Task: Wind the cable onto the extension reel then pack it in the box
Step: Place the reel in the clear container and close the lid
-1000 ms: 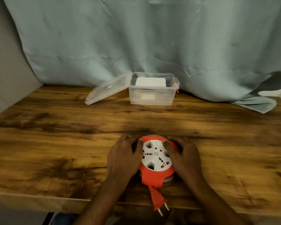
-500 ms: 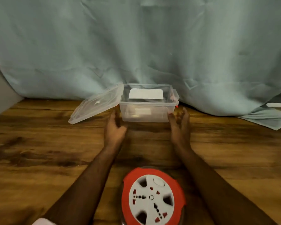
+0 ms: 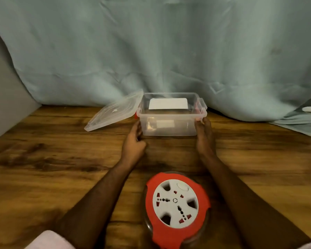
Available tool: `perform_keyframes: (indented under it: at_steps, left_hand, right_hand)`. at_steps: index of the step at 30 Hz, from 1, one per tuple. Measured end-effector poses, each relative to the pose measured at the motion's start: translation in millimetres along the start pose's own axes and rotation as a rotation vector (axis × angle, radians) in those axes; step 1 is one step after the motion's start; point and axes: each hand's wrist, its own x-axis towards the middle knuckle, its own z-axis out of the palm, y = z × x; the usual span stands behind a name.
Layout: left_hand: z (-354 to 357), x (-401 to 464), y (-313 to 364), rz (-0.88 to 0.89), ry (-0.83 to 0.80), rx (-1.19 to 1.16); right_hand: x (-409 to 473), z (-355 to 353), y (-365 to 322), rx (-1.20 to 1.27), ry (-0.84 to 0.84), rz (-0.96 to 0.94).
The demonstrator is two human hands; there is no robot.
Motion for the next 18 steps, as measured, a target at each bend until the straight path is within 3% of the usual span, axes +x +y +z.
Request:
perform_keyframes:
  at_steps: [5, 9, 18]
  left_hand:
    - [-14, -61, 1, -0.016, -0.057, 0.001]
    - [-29, -100, -15, 0.107, -0.082, 0.159]
    - [-37, -143, -15, 0.072, -0.102, 0.247]
  right_hand:
    - [-63, -22, -14, 0.053, -0.018, 0.03]
    - [-106, -38, -20, 0.027, -0.026, 0.061]
    - [-142, -50, -33, -0.018, 0.026, 0.194]
